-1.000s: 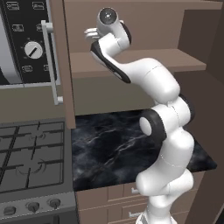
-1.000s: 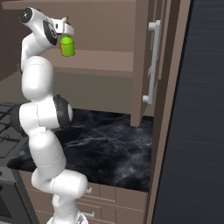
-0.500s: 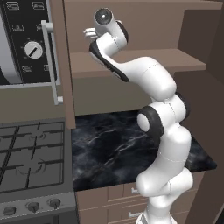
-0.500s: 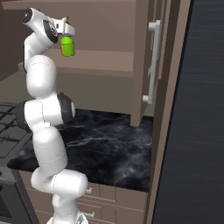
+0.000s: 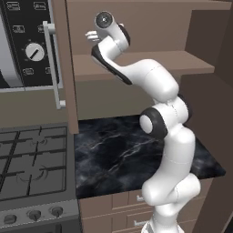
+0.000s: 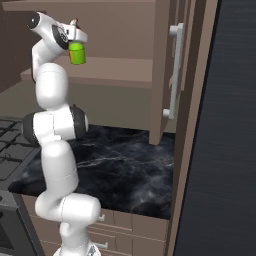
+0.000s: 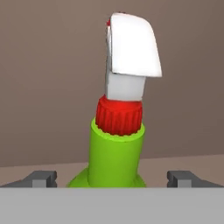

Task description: Move the cutting board and knife to the sink. Then move spray from the cabinet to the counter.

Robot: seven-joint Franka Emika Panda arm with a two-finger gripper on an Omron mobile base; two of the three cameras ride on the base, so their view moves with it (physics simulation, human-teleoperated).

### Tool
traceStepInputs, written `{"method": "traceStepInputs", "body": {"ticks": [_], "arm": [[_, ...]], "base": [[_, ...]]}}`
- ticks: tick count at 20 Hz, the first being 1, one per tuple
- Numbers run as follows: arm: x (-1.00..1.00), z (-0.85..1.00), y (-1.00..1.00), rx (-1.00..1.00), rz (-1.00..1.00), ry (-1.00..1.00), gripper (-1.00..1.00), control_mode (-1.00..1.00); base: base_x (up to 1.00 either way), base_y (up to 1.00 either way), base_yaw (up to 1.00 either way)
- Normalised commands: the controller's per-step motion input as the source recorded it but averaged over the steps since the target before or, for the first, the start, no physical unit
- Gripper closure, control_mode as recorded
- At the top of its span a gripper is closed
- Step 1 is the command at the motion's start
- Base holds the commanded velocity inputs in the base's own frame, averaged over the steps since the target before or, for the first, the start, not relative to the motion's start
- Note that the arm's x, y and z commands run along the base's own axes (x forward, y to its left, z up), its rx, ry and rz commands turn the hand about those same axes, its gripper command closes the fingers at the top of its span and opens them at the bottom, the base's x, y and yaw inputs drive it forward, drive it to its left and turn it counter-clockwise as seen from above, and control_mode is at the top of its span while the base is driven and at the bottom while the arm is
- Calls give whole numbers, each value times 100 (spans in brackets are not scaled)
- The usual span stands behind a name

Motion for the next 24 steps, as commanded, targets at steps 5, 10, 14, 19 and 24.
{"method": "traceStepInputs", "body": {"ticks": [5,10,14,19,24], "arm": [[24,-10,0,0,0,0,-100,-100],[20,-11,0,0,0,0,100,-100],[4,-4,0,0,0,0,100,-100],[-24,0,-2,0,0,-3,100,-100],[-67,0,-9,0,0,-12,100,-100]], "base": [[0,0,0],[0,0,0],[0,0,0],[0,0,0],[0,0,0]]}}
